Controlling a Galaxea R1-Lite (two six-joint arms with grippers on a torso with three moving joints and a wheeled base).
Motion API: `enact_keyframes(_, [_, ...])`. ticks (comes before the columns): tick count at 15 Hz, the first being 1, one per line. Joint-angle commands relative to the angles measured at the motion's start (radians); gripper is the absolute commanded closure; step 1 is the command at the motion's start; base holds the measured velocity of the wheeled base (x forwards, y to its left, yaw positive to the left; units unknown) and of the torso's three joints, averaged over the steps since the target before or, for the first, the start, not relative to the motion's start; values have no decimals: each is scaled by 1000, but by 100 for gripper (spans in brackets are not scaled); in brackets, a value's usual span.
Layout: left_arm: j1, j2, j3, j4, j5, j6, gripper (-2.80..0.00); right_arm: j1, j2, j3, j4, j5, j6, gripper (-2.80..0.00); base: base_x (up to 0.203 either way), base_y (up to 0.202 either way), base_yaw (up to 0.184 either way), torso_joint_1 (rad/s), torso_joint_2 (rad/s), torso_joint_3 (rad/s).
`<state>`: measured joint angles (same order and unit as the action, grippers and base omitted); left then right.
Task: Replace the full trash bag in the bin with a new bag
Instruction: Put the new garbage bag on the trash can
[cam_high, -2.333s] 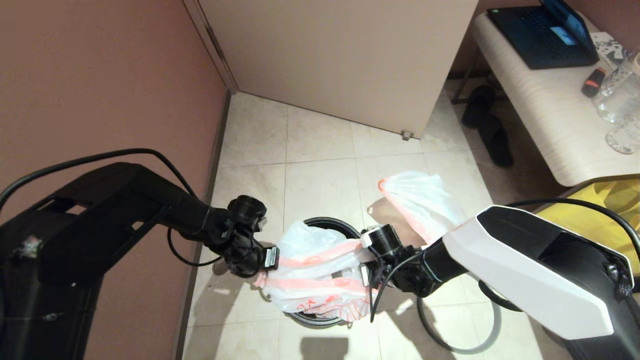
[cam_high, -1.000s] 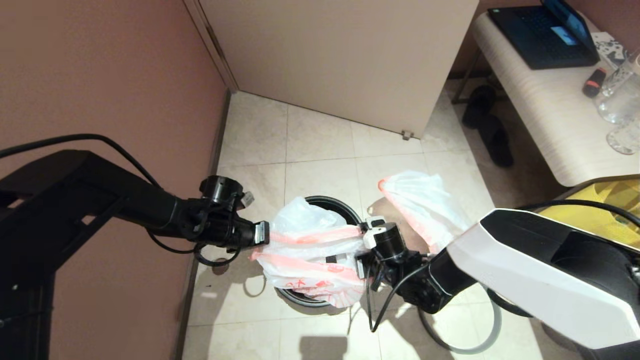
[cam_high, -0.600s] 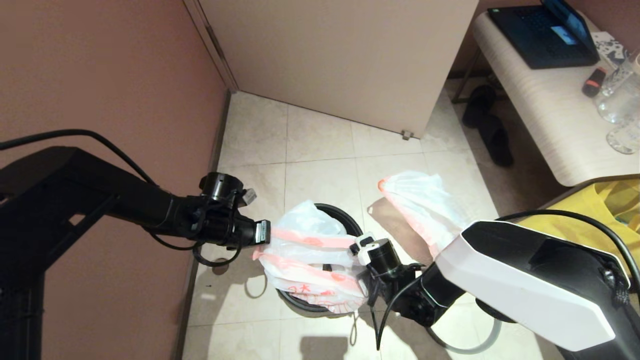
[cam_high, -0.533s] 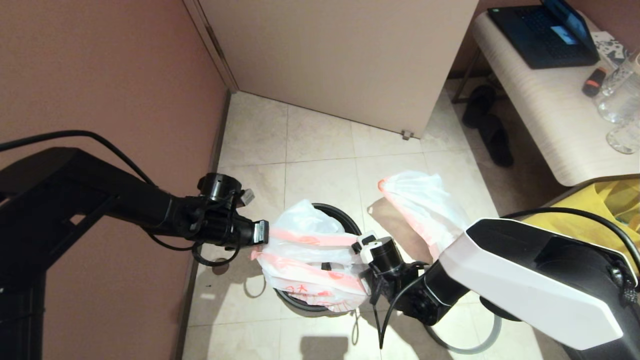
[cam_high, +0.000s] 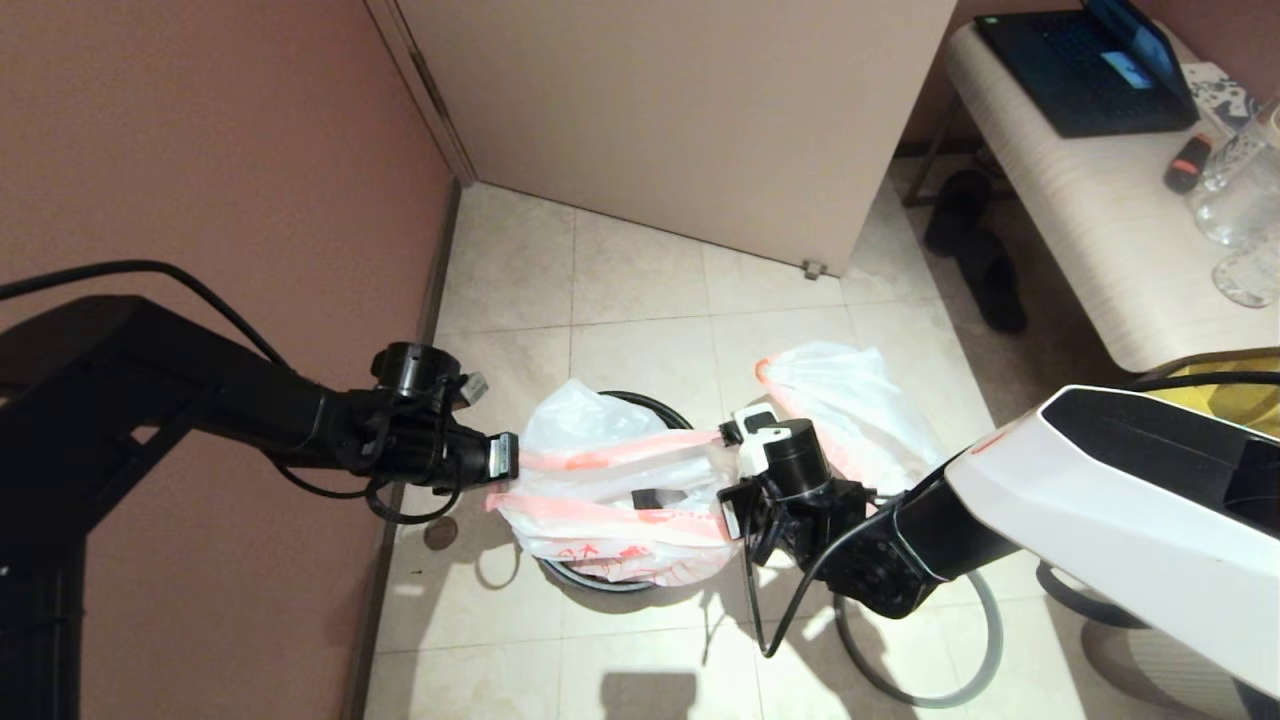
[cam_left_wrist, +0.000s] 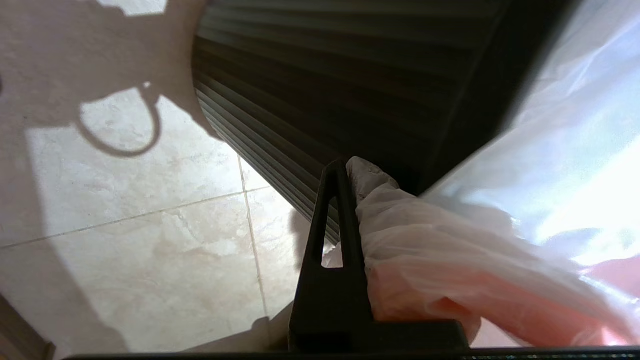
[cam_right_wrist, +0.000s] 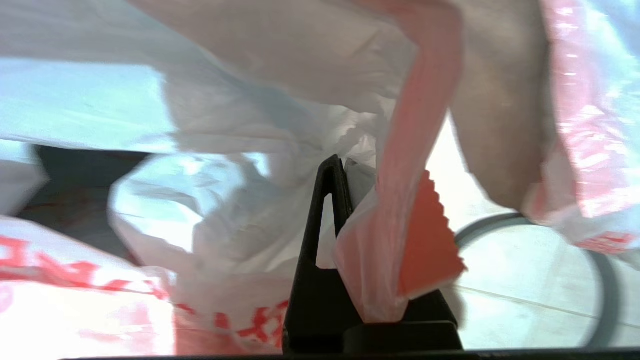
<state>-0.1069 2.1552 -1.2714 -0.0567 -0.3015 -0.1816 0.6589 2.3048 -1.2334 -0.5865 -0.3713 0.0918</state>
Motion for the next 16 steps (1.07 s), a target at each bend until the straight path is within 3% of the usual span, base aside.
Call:
enact_keyframes(1, [13, -15, -13, 2, 4, -12, 0, 2, -32, -1, -4, 18, 30, 0, 0, 0, 0, 0, 0, 0])
enact_keyframes(5, [-23, -134, 15, -1, 7, -27, 0, 16, -44, 23, -98, 50, 83, 0, 0, 0, 0, 0, 0, 0])
enact_keyframes(11, [-68, -241, 46, 10, 12, -33, 0, 52, -81, 33, -107, 114, 222, 0, 0, 0, 0, 0, 0, 0])
enact_keyframes(16, [-65, -209, 29, 0, 73, -39, 0, 83, -108, 22, -104, 104, 234, 0, 0, 0, 0, 0, 0, 0])
